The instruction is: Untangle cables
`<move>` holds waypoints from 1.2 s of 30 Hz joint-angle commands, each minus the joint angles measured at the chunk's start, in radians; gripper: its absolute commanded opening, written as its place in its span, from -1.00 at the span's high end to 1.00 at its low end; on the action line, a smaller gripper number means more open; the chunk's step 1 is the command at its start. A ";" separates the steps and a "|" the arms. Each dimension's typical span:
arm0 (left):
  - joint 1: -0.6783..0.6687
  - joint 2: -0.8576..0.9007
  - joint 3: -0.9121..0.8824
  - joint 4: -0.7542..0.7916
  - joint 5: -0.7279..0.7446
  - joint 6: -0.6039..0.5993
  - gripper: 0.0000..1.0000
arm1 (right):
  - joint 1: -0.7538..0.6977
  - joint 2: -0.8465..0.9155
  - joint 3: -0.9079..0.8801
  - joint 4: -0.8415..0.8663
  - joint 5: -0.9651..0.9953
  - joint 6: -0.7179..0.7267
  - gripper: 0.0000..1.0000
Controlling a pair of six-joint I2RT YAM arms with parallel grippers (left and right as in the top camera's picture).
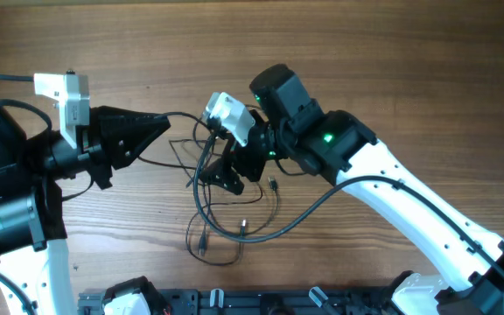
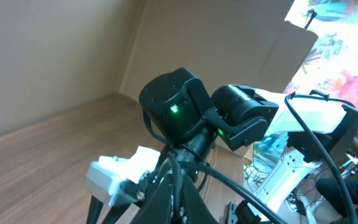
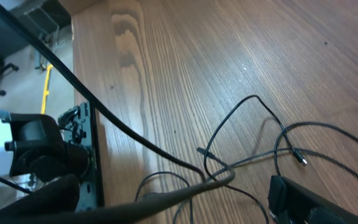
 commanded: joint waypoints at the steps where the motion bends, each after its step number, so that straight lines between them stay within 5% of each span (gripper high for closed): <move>1: -0.004 -0.003 0.005 0.077 0.020 -0.071 0.92 | 0.018 0.014 0.004 0.024 -0.002 -0.058 -0.99; 7: -0.004 -0.003 0.005 0.405 0.020 -0.378 0.92 | 0.064 0.047 0.003 0.119 -0.043 -0.082 -0.99; 13: -0.004 -0.004 0.005 0.591 0.016 -0.539 0.92 | 0.115 0.093 0.003 0.189 -0.043 -0.082 -0.93; 16: -0.004 -0.003 0.005 0.604 0.016 -0.551 0.92 | 0.117 0.095 0.003 0.210 -0.040 -0.076 0.85; 17: -0.004 -0.003 0.005 0.604 0.016 -0.551 0.92 | 0.117 0.095 0.003 0.211 -0.039 -0.052 0.91; 24: -0.004 -0.003 0.005 0.603 0.016 -0.551 0.63 | 0.115 0.092 0.005 0.181 0.279 0.166 0.91; 25: -0.004 -0.003 0.005 0.603 0.016 -0.551 0.26 | 0.113 0.084 0.006 0.169 0.348 0.189 0.92; 26: -0.004 -0.002 0.005 0.603 0.016 -0.550 -0.41 | 0.111 0.069 0.009 0.156 0.403 0.209 0.91; 27: -0.004 -0.001 0.005 0.603 0.015 -0.550 -0.76 | 0.110 0.051 0.013 0.146 0.436 0.209 0.92; 28: -0.003 0.002 0.005 0.603 0.013 -0.550 -0.90 | 0.108 0.034 0.014 0.145 0.451 0.208 0.91; 36: -0.003 0.094 0.005 0.516 -0.101 -0.550 -1.00 | 0.008 -0.277 0.014 0.136 0.523 0.206 0.91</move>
